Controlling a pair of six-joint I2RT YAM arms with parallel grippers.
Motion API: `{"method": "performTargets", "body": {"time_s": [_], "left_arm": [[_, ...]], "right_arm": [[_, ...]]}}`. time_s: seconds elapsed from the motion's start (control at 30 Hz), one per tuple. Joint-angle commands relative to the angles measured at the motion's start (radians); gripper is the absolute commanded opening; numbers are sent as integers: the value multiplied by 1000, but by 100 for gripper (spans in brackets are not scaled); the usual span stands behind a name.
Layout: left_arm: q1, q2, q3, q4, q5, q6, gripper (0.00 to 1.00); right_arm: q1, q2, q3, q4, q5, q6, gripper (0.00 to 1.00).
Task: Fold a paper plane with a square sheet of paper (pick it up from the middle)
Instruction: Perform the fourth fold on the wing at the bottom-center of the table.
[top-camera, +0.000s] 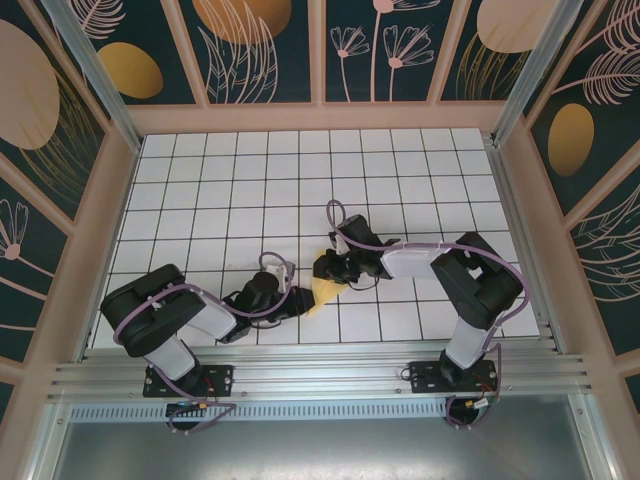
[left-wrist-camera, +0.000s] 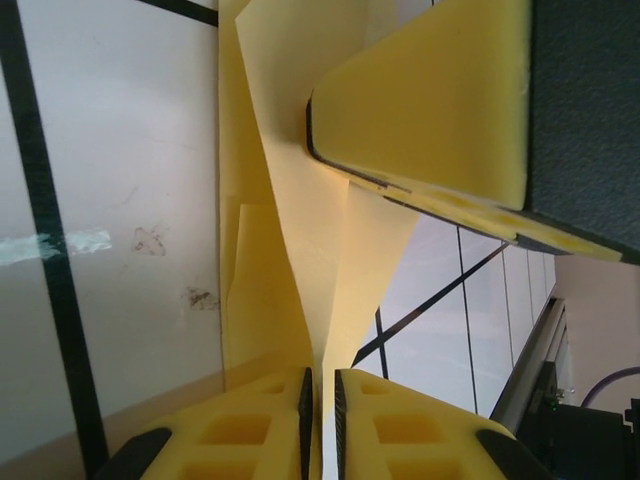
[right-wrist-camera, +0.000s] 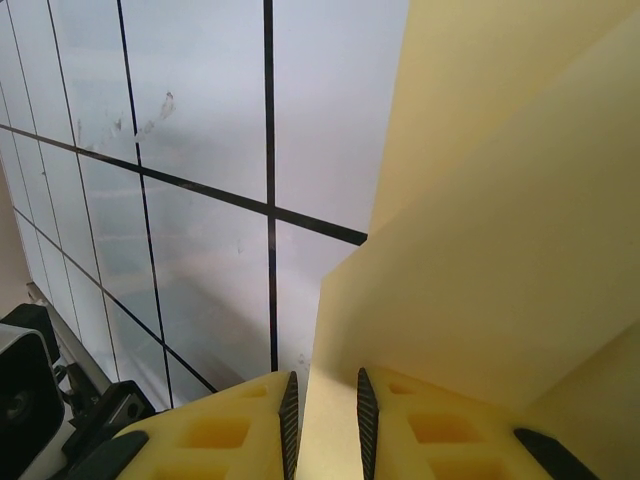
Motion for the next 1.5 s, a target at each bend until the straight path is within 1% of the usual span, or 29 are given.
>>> {"method": "performTargets", "body": {"time_s": [0.0, 0.07, 0.13, 0.23, 0.4, 0.53, 0.63, 0.7, 0.83, 1.03, 1.17, 1.33, 1.47], "left_arm": [[6, -23, 0, -51, -8, 30, 13], [6, -22, 4, -64, -10, 36, 9], [6, -19, 4, -71, -13, 40, 4], [6, -13, 1, -68, -13, 37, 0], [6, -5, -11, -66, -26, 19, 0], [6, -11, -41, -31, -41, -11, 0], [7, -7, -49, -6, -37, -21, 0], [8, 0, -51, 12, -26, -30, 0], [11, 19, -64, 73, -9, -60, 0], [30, 78, -86, 204, 27, -119, 0], [32, 123, -87, 241, 39, -137, 0], [32, 126, -84, 232, 36, -137, 0], [33, 119, -71, 185, 30, -121, 0]], "right_arm": [[4, 12, 27, -5, 16, -16, 26], [5, 13, 27, -3, 14, -16, 26], [5, 16, 27, -4, 14, -17, 26], [5, 24, 27, -2, 15, -17, 26], [4, 35, 27, 7, 8, -13, 25], [5, 13, 27, 1, 15, -17, 26], [1, -38, 12, -13, 52, -17, 27], [-19, -89, -23, -5, 71, -10, 28], [-47, -144, -57, 11, 54, -11, 28], [-19, -102, -31, 47, -6, -12, 23], [5, -46, 6, 56, -26, -13, 21], [12, -5, 26, 65, -31, -9, 21], [9, 15, 29, 45, 13, -4, 21]]}}
